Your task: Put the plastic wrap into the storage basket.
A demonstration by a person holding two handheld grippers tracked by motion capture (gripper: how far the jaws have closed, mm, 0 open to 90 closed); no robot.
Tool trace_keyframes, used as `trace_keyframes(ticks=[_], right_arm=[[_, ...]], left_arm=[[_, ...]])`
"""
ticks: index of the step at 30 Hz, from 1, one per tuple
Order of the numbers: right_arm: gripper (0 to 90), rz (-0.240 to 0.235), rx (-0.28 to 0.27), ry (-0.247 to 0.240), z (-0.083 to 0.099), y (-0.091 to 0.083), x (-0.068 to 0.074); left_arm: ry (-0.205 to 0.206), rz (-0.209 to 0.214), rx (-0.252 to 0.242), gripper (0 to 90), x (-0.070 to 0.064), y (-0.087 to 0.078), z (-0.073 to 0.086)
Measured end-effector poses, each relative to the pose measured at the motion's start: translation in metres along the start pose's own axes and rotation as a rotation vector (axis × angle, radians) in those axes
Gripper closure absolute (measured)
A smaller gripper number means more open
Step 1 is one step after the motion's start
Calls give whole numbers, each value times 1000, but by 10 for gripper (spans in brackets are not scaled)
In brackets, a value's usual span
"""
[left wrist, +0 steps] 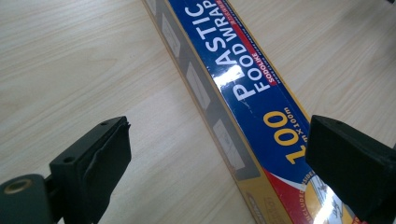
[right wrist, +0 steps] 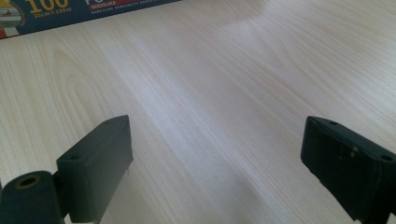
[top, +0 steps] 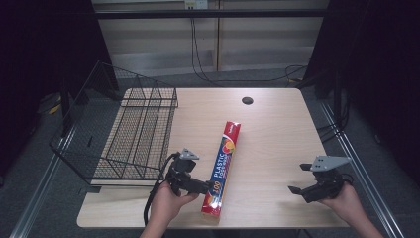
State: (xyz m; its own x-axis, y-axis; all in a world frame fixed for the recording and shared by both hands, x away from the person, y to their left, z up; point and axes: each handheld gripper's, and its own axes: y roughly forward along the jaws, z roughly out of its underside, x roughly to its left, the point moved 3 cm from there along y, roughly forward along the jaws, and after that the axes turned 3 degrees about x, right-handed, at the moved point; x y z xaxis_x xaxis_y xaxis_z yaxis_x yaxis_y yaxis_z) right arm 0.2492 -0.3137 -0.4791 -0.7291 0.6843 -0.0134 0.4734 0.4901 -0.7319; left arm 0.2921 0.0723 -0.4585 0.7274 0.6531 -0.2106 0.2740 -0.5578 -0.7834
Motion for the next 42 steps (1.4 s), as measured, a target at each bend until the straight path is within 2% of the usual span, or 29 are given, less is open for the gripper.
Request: trace_keyframes(ticks=[2, 5, 6, 8, 10, 14, 18, 22, 27, 28, 30, 34, 36, 37, 39, 41, 42], right_arm=[[88, 3, 8, -7, 0, 1, 0], [87, 4, -1, -3, 0, 0, -1], [86, 5, -5, -8, -1, 0, -1], [84, 7, -10, -2, -1, 0, -2], [84, 12, -12, 2, -1, -1, -2], [85, 15, -13, 2, 0, -1, -1], [85, 15, -18, -2, 0, -2, 0], [86, 27, -24, 14, 0, -4, -2], [88, 20, -21, 10, 0, -2, -2], [89, 17, -18, 6, 0, -2, -2], [89, 21, -19, 5, 0, -2, -2], [90, 18, -25, 6, 0, -2, -3], [90, 19, -26, 4, 0, -2, -3], [90, 19, -27, 3, 0, -2, -3], [91, 16, -28, 9, 0, -2, -3], [91, 22, -30, 10, 0, -3, -3], [91, 21, -31, 11, 0, -3, -3]], left_arm=[[-12, 11, -10, 70, -1, 1, -1], [1, 2, 6, 71, -1, 1, -2], [-9, 6, -9, 71, -2, 1, -2], [-3, 6, 2, 70, -1, 0, -2], [-16, 12, -16, 70, -1, 1, -4], [-12, 15, -9, 70, -3, 1, -9], [12, 20, 1, 82, -8, 5, -16], [-14, 49, 3, 86, -10, 13, -24], [-25, 34, 40, 87, -10, 27, -36], [-31, 42, 36, 88, -11, 29, -39], [-25, 29, 40, 105, -11, 32, -43], [-38, 46, 53, 128, -9, 36, -50], [-62, 63, 59, 141, -6, 38, -52], [-60, 80, 64, 142, -6, 40, -54], [-61, 78, 77, 150, -4, 42, -56], [-57, 97, 83, 174, -2, 44, -58], [-65, 79, 81, 178, -2, 46, -59]])
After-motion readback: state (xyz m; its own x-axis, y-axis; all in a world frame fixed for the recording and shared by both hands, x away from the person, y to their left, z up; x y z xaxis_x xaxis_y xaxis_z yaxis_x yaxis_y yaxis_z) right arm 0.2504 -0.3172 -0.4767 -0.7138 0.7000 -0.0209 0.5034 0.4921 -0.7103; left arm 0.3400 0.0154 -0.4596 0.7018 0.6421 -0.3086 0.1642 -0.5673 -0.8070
